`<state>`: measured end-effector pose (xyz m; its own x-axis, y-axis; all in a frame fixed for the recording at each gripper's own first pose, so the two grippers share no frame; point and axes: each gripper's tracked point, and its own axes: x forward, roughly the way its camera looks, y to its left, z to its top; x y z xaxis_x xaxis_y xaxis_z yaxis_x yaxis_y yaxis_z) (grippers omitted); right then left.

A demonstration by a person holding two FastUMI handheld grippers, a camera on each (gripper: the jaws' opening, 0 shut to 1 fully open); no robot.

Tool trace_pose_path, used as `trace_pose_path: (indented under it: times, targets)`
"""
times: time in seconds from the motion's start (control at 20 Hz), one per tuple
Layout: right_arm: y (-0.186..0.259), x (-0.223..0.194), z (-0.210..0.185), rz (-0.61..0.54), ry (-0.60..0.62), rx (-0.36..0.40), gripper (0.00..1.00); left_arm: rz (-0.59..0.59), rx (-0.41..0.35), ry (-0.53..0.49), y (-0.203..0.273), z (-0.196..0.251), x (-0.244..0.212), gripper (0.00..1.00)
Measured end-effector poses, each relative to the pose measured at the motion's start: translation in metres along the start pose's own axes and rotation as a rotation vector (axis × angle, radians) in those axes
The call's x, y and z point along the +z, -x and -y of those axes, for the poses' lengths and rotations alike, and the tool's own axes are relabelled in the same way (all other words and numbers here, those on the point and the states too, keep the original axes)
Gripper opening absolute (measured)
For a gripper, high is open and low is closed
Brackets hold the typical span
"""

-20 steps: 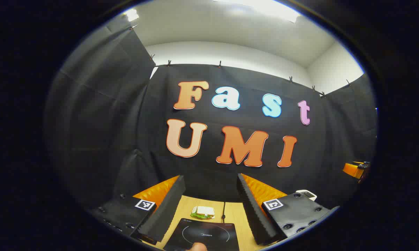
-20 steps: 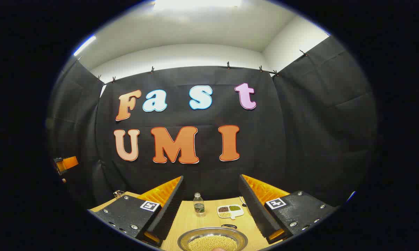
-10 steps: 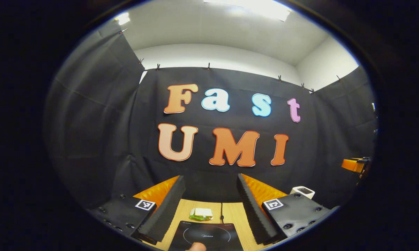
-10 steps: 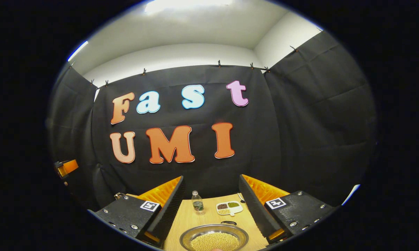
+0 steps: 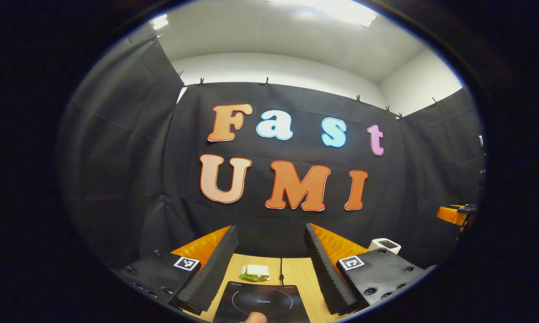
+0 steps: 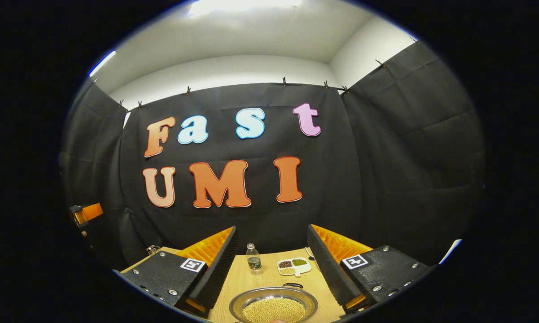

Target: First push the handle of the pot to place it horizontally, then grasp the pot with both hands and set it on the induction cooktop.

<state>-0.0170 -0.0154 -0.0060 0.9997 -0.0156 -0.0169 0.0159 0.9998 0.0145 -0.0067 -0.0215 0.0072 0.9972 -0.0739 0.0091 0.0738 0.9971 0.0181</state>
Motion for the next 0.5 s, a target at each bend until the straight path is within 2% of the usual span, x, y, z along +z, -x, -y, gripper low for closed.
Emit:
trace_pose_path:
  times: [0.3,0.35,0.45,0.5]
  targets:
    - [-0.003,-0.013,-0.006,-0.024,0.007,0.027,0.95,-0.012,-0.011,-0.010,0.000,0.003,-0.003,0.96]
    - [-0.003,-0.014,-0.007,-0.025,0.004,0.034,0.84,-0.017,-0.012,-0.012,0.000,0.004,-0.004,0.96]
    - [-0.002,-0.013,-0.007,-0.017,-0.004,0.041,0.71,-0.020,-0.015,-0.009,0.000,0.005,-0.003,0.97]
    - [-0.003,-0.015,-0.006,-0.013,-0.003,0.038,0.60,-0.018,-0.015,-0.008,0.000,0.005,-0.003,0.97]
